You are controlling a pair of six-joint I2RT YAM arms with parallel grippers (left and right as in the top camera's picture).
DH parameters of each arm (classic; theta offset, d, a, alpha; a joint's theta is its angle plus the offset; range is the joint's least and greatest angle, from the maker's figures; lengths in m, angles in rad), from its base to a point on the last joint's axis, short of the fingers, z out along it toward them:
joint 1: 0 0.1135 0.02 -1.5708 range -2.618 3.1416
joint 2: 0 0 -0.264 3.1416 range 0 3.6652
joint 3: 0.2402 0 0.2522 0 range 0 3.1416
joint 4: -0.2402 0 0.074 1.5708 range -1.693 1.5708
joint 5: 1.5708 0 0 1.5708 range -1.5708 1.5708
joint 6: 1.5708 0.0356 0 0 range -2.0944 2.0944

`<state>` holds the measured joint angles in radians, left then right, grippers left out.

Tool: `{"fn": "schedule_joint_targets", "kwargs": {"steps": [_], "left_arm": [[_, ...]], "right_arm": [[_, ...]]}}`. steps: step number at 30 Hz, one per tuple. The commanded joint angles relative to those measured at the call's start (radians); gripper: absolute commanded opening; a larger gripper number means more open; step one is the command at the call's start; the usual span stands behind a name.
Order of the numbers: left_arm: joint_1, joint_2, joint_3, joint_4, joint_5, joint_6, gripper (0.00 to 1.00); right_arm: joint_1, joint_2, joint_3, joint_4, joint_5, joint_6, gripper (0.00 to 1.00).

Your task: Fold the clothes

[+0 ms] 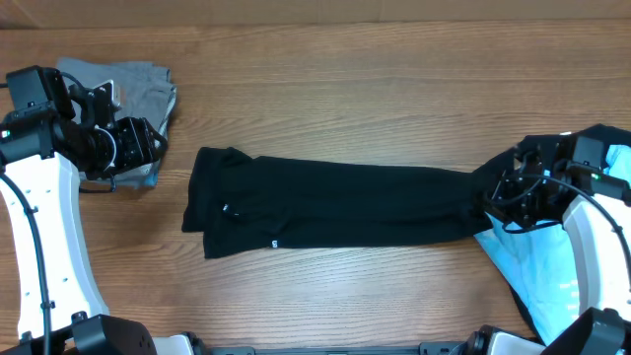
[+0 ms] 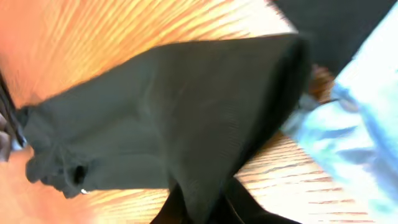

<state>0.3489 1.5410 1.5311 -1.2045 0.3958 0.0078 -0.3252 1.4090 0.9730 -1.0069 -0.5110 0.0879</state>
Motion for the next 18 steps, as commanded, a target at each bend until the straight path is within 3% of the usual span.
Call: {"fn": "schedule_joint_targets", "kwargs": {"steps": [1, 13, 18], "left_arm": [[0.006, -0.01, -0.004, 0.0, -0.011, 0.022, 0.6], [0.006, -0.01, -0.004, -0.006, -0.01, 0.018, 0.62], [0.006, -0.01, -0.004, -0.006, -0.01, 0.018, 0.62]], "right_arm": [[0.175, -0.02, 0.026, 0.022, 0.009, 0.083, 0.04], [0.817, 0.062, 0.026, 0.35, 0.163, 0.512, 0.04], [0.948, 0.175, 0.026, 0.541, 0.163, 0.614, 0.04]]}}
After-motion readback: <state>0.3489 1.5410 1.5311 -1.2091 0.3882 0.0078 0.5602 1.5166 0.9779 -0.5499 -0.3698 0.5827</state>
